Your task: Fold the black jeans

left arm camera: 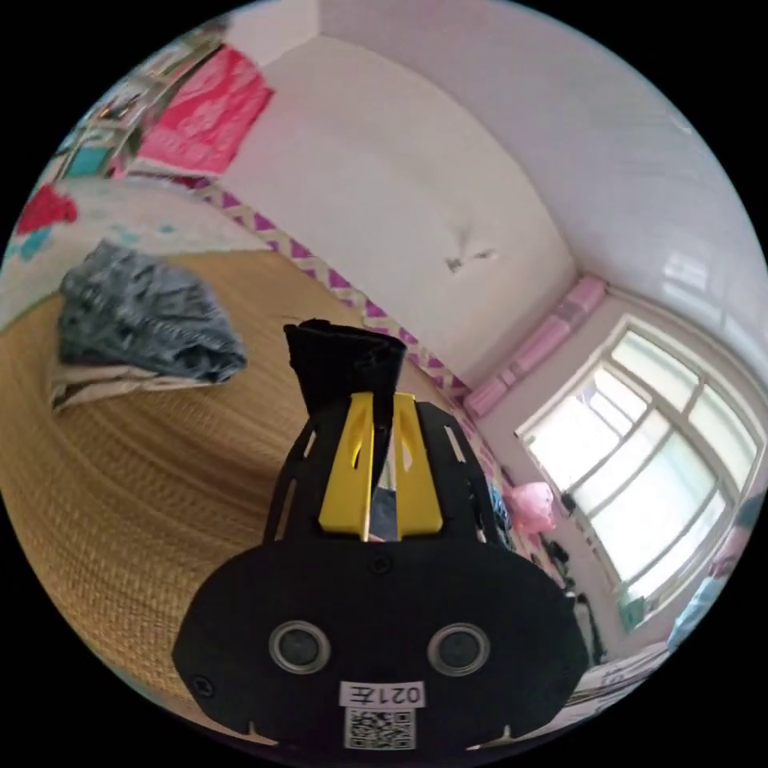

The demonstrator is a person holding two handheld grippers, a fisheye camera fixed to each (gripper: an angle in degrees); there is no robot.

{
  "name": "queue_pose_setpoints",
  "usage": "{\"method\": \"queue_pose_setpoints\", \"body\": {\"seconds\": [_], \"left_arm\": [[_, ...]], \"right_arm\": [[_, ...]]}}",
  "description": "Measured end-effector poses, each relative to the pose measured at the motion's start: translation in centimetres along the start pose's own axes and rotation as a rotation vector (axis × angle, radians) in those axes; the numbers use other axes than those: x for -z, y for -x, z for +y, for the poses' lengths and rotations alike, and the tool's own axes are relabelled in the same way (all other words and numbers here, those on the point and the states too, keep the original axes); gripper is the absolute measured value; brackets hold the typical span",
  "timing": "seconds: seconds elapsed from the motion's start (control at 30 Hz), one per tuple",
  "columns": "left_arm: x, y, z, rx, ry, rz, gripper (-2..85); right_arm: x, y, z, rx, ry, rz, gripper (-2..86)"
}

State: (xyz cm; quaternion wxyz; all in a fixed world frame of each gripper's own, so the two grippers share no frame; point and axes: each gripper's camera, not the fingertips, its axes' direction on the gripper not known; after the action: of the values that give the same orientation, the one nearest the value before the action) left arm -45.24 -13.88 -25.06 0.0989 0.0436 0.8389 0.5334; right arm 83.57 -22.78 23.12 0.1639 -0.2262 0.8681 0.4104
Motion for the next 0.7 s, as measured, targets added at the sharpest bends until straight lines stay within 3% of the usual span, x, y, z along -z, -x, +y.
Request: {"method": "queue_pose_setpoints", "body": {"seconds": [0.13,0.27,0.47,0.63,0.7], "left_arm": [[-8.0,-14.3,3.6,-0.24,0.117,-0.012,4.2],[-21.1,-25.1,13.3,-0.392,0.341,-0.039,4.3],[-35.6,-26.7,28.7,-0.449,0.587,-0.196,4.2],[-33.9,-29.6,30.2,-0.57,0.445,-0.24,4.3],[-35.2,-29.9,30.7,-0.592,0.483,-0.216,5.5]], "right_arm": [[0.6,-2.6,1.6,-0.051,-0.059,-0.097,-0.6],[1.5,-4.5,3.6,-0.068,-0.098,-0.12,-0.6],[3.3,-7.0,7.2,-0.131,-0.157,-0.187,-0.6],[5.3,-8.8,9.8,-0.166,-0.187,-0.185,-0.6],[6.1,-9.9,10.5,-0.187,-0.211,-0.197,-0.6]]}}
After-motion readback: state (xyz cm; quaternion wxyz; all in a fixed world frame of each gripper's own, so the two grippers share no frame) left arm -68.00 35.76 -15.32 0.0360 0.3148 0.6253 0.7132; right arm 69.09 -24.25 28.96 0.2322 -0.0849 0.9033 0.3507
